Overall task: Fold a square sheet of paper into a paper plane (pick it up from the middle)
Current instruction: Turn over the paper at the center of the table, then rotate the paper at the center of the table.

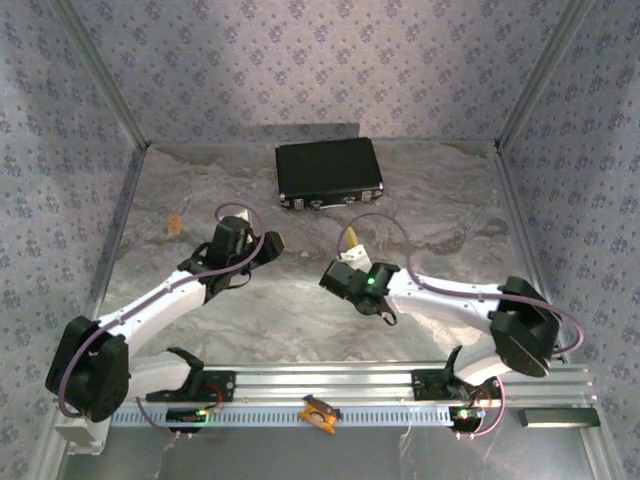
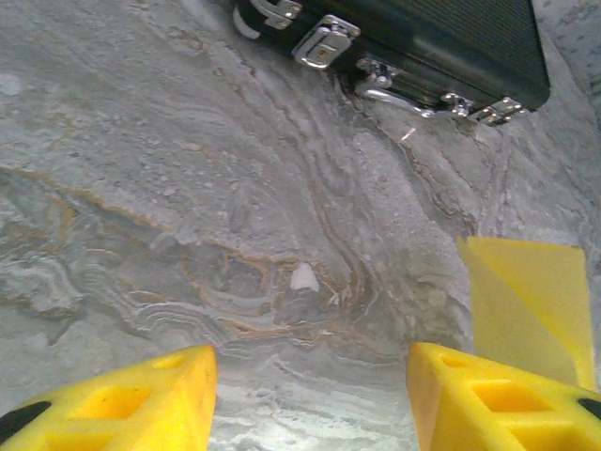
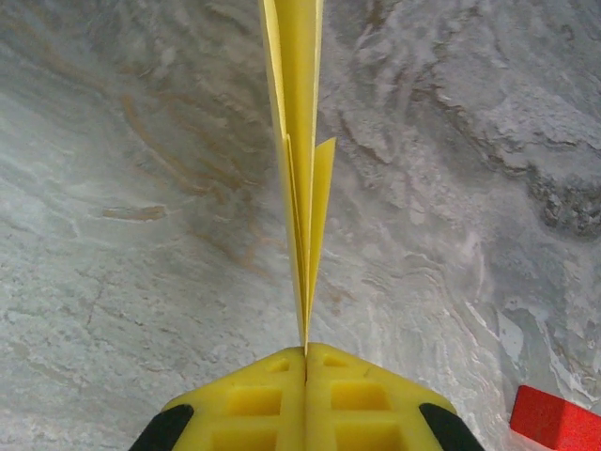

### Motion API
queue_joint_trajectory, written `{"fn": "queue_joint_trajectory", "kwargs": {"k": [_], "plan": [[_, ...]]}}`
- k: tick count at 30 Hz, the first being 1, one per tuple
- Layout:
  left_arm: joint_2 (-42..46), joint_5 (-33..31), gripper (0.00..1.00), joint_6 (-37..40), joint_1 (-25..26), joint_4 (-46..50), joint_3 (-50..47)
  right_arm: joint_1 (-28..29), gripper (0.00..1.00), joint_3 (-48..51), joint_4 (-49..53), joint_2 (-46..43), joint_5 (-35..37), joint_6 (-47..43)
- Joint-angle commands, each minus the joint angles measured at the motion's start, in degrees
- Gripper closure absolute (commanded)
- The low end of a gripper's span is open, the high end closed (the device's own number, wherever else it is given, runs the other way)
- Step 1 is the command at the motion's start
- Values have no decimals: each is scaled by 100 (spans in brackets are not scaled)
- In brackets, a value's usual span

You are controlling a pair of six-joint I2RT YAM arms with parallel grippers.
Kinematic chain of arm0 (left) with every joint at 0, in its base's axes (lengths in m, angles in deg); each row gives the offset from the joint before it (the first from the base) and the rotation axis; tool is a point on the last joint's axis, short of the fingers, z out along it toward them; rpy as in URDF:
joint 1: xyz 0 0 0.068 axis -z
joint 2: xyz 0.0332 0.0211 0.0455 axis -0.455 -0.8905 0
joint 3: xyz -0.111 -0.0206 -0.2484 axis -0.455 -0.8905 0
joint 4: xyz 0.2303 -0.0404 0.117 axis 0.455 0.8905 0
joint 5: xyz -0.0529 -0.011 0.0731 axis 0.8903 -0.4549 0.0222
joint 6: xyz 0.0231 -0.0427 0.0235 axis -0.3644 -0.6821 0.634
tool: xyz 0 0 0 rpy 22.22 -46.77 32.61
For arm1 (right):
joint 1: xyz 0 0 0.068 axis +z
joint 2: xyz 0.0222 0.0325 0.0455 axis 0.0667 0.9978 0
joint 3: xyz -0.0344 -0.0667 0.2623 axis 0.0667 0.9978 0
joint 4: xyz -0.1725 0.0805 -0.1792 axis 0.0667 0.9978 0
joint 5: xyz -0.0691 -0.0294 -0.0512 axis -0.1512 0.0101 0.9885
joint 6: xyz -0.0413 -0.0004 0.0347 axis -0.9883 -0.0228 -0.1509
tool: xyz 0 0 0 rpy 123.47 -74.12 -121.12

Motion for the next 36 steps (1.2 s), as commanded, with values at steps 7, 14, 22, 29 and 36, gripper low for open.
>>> {"fn": "queue_joint_trajectory", "kwargs": {"k": [7,14,22,29,36], "plan": [[602,-561,43,-132,-155,464,-207,386,90,-947,442,1435,-497,-385],[750,-489,43,-147,-222,530,-269,237,68,-848,-465,1351,-1995,-556],[666,-250,43,-171,-234,458,-269,-544,58,-66,-1621,402,-3493,-481],[339,212,46,-260,-236,166,-245,-2021,74,1094,-3134,-254,-5434,-239],[37,571,48,-299,-223,-59,-168,-2661,90,1358,-3730,156,-6145,0]]}}
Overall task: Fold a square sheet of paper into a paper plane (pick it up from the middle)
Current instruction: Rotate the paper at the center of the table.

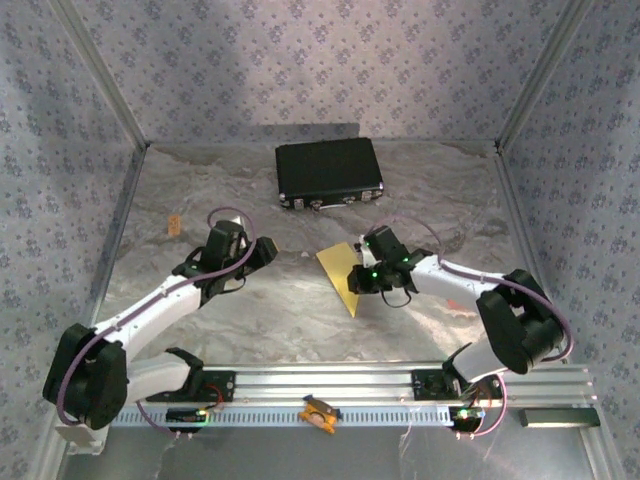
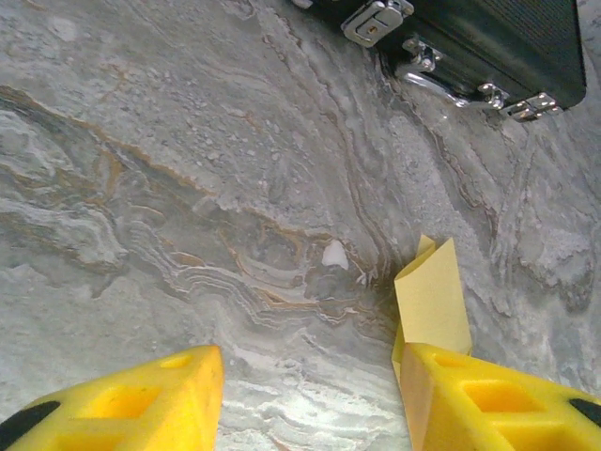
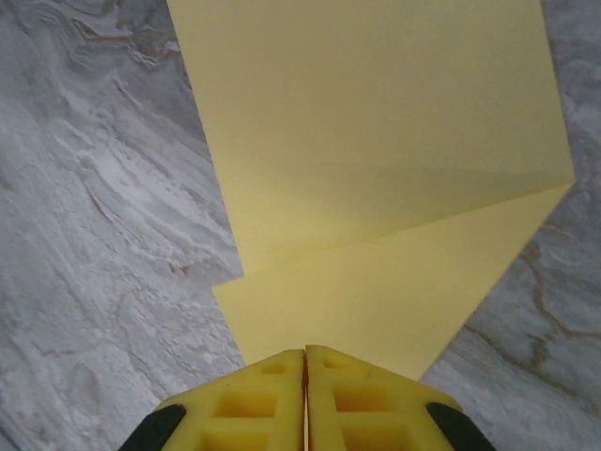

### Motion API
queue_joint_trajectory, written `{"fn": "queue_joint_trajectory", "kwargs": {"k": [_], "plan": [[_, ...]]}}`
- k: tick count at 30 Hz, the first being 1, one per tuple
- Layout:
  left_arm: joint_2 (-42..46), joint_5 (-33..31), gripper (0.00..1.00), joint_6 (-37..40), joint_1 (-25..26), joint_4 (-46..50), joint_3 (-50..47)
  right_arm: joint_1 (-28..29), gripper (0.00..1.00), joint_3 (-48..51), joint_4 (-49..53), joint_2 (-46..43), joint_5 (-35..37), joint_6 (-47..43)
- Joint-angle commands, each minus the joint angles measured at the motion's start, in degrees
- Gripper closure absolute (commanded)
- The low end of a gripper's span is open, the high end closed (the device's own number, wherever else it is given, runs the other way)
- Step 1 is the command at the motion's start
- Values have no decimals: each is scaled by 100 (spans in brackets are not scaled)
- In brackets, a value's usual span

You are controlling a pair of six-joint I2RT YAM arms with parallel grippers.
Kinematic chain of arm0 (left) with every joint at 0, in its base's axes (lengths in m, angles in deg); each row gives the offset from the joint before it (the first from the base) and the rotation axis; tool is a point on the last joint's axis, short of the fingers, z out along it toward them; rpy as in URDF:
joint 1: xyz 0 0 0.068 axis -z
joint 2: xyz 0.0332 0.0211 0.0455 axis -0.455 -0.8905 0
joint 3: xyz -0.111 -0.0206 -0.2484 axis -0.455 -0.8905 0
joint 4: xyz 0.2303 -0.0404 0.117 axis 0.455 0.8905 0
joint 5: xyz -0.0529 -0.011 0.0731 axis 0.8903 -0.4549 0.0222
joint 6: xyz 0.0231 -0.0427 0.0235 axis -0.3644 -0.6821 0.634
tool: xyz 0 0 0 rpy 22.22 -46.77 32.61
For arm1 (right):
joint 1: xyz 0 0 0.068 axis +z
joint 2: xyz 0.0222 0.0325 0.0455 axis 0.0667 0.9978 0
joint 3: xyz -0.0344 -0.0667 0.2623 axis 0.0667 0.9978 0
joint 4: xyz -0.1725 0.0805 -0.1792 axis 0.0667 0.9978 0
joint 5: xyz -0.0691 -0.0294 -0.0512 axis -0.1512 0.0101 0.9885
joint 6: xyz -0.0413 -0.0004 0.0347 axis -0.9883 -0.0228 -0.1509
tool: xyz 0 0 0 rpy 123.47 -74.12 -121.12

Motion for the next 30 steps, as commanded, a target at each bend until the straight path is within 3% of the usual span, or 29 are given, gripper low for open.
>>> {"fn": "queue_joint_trajectory", "kwargs": {"k": [1,7,13,19,22,24,27,30], "plan": [[-160,314,48,-34,-22,-216,87,-117,91,23,-470,316,-683,192],[-300,405,49,-62,18,-237,147,-143,93,-136,-330,893,-528,693],[-342,415,49,-85,25,-242,141,-123,93,-45,-393,1045,-276,1835],[-440,596,49,-139,19,-286,165,-5,94,395,-1249,1038,141,4010],[-476,693,49,-157,27,-304,160,283,94,1043,-2447,865,682,5556],[-493,744,49,-188,35,-371,117,589,94,1200,-2641,629,1186,6153],[-526,843,49,-176,43,-436,106,828,92,1018,-2098,136,1697,6026],[-634,1023,51,-99,54,-546,169,718,91,971,-1635,-338,1856,5590]]}}
